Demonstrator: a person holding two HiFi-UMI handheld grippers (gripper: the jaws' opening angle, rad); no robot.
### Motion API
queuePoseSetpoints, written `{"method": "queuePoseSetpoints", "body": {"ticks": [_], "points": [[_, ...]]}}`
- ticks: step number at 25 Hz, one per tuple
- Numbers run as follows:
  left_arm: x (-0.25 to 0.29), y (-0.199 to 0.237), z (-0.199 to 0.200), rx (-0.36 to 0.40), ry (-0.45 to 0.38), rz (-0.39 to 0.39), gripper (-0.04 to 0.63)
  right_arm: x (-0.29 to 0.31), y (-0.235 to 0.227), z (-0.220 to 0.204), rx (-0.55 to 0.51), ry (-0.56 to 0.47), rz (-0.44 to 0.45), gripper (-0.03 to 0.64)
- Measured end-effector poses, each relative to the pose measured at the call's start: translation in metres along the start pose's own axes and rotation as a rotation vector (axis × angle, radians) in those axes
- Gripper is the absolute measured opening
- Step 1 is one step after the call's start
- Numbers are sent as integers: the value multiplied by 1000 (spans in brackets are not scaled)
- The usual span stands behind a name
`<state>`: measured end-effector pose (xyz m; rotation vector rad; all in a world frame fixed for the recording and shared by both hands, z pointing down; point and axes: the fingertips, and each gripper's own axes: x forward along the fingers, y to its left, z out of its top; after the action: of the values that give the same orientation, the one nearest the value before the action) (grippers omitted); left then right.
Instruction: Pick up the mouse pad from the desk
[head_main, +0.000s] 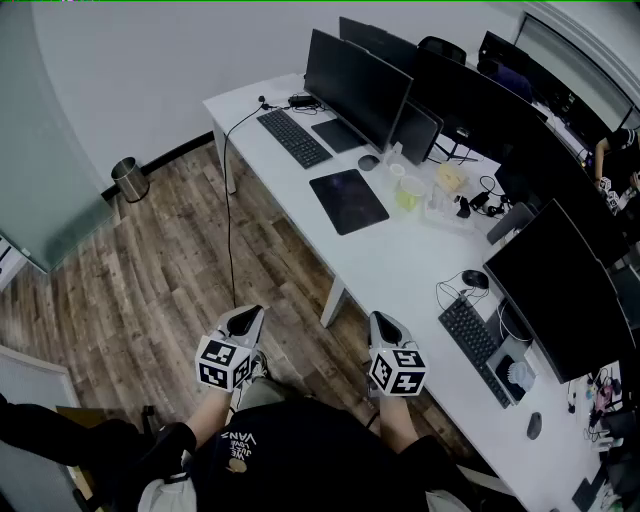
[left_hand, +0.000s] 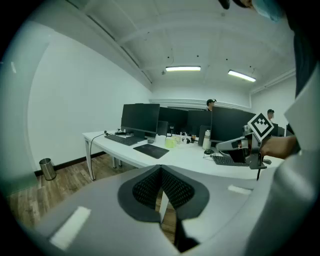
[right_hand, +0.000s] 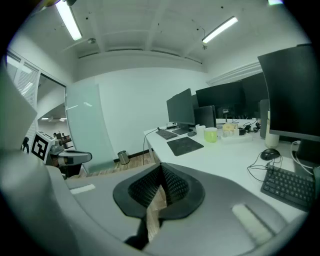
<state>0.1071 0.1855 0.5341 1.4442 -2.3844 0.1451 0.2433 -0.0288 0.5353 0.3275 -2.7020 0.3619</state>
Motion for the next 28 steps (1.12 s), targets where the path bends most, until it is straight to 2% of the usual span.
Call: {"method": "queuePoseSetpoints", "body": {"ticks": [5, 8, 9, 10, 11, 13, 19, 28], "points": [[9, 11, 13, -28, -44, -26, 3, 16, 11, 10, 52, -30, 65, 5], [16, 19, 20, -21, -60, -42, 14, 31, 12, 14, 73, -32, 45, 5], [19, 22, 23, -23, -67, -48, 64, 36, 12, 17, 80, -37, 33, 31], [22, 26, 26, -28, -74, -57, 158, 41, 12, 20, 90, -44, 23, 89], [25, 30, 29, -32, -79, -68, 197, 46, 12, 24, 100, -52, 14, 144], [32, 38, 35, -33, -81, -94, 210, 58, 14, 31, 113, -62, 0, 206], [51, 80, 46, -12, -59, -147, 216, 99, 30, 48, 137, -72, -33, 210], [65, 175, 59, 27, -30, -200, 216, 162, 74, 63, 198, -92, -100, 210]]}}
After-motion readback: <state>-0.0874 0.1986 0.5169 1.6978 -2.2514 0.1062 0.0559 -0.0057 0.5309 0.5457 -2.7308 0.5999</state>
